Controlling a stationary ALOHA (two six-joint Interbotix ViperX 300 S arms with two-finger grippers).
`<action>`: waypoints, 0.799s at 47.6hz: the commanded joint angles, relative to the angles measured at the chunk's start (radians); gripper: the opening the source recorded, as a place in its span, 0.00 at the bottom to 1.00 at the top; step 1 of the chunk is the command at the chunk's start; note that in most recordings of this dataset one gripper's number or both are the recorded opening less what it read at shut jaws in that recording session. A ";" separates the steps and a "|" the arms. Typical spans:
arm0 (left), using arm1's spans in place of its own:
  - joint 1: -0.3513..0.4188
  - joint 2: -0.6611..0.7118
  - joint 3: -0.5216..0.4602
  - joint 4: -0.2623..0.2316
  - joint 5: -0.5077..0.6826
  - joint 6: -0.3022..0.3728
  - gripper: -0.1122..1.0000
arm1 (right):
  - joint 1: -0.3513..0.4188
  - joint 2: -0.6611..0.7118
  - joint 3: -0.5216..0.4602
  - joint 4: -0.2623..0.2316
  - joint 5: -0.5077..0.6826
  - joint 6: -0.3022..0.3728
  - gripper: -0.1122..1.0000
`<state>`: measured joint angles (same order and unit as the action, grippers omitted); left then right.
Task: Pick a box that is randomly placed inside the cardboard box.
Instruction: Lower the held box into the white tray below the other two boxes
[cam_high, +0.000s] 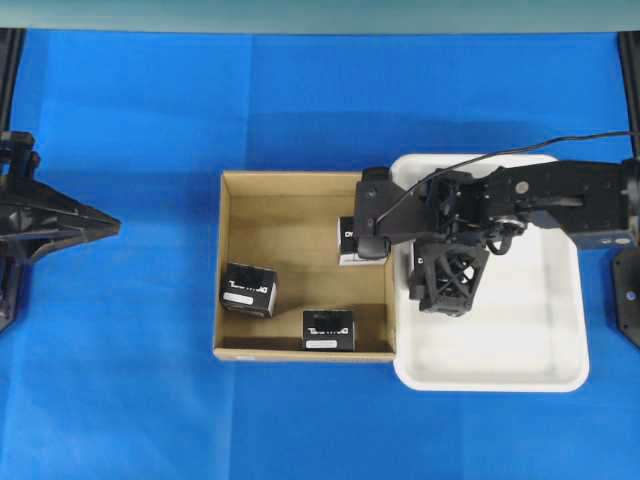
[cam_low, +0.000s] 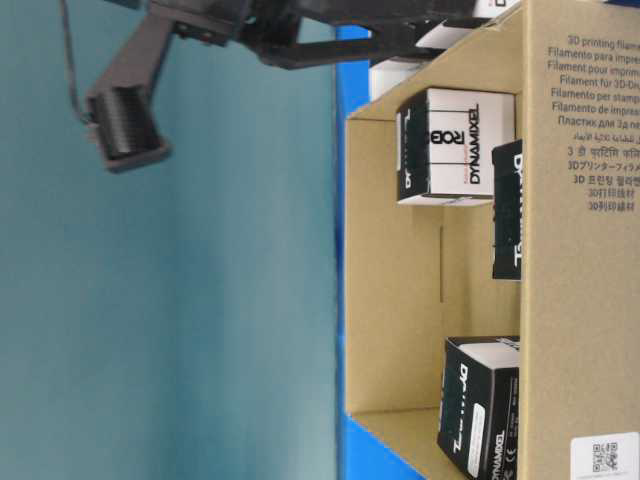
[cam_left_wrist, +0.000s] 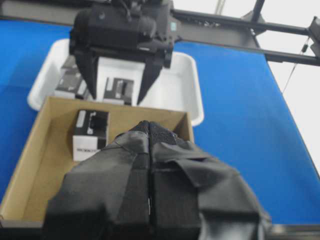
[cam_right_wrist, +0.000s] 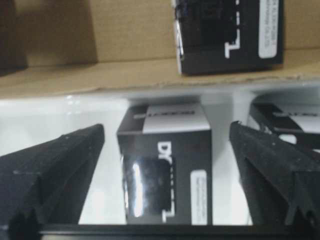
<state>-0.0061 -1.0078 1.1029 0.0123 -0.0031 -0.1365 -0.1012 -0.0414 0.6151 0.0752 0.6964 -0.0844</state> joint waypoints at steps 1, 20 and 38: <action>0.000 0.006 -0.020 0.003 -0.008 0.000 0.04 | -0.002 -0.054 -0.034 0.002 0.011 0.018 1.00; 0.000 0.005 -0.020 0.003 -0.008 -0.002 0.04 | 0.021 -0.275 -0.052 0.003 -0.278 0.126 0.99; -0.006 -0.018 -0.029 0.003 -0.021 -0.002 0.04 | 0.098 -0.328 0.006 0.003 -0.555 0.138 0.99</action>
<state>-0.0107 -1.0216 1.1029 0.0123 -0.0061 -0.1365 -0.0245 -0.3559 0.6259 0.0752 0.1641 0.0537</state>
